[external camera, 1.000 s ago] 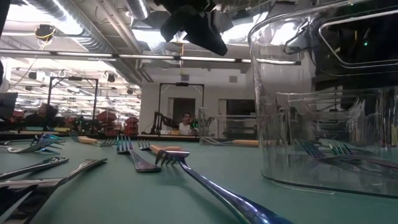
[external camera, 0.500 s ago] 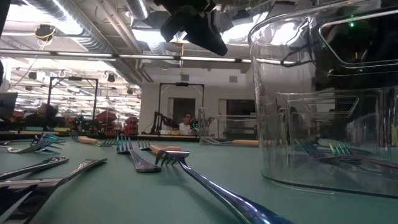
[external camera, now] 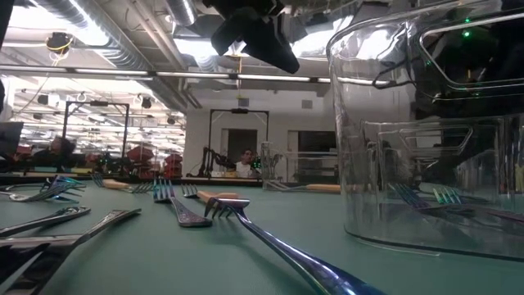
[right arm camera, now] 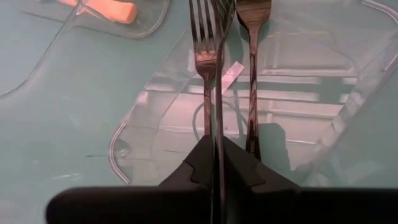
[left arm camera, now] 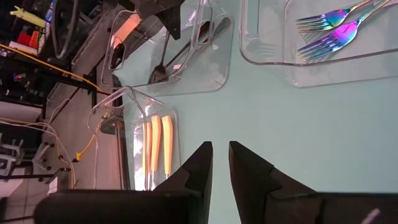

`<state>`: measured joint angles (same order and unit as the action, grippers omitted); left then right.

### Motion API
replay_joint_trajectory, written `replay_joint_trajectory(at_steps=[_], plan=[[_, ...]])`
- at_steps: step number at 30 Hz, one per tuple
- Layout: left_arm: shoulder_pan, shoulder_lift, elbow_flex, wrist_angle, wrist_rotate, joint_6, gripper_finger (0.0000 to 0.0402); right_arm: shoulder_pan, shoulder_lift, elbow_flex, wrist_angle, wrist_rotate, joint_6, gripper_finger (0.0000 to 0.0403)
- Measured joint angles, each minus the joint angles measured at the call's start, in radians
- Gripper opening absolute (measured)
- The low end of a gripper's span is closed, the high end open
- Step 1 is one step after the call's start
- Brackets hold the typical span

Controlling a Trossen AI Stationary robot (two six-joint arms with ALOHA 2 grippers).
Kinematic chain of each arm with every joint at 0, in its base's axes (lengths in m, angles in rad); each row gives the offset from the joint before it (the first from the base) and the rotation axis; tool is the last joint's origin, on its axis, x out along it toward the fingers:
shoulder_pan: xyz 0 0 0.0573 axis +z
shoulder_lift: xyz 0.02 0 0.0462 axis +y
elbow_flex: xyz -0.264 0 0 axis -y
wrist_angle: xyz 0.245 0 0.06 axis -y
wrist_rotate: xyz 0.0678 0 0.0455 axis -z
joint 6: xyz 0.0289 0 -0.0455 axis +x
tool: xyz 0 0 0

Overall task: Sort silverware by color (type)
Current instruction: Put the black fork into the center transparent bin, then put the orange fork into the top transparent bin

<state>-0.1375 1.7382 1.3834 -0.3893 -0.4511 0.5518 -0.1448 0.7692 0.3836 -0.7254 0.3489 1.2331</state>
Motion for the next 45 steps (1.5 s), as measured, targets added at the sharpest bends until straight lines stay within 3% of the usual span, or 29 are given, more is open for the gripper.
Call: replay_joint_trajectory(at_steps=[10,27,45], plan=[[0.0,0.0,0.0,0.0,0.0,-0.002,0.0047,0.0,0.0,0.0,0.002,0.0,0.0,0.0054],[0.0,0.001,0.0,0.0,0.0,-0.007,0.0047,0.0,0.0,-0.001,0.0,0.0,0.0,0.0056],[0.027,0.001,0.0,-0.101,0.0,-0.335,0.0047,0.0,0.001,-0.002,-0.001,-0.001,0.0,0.0056]])
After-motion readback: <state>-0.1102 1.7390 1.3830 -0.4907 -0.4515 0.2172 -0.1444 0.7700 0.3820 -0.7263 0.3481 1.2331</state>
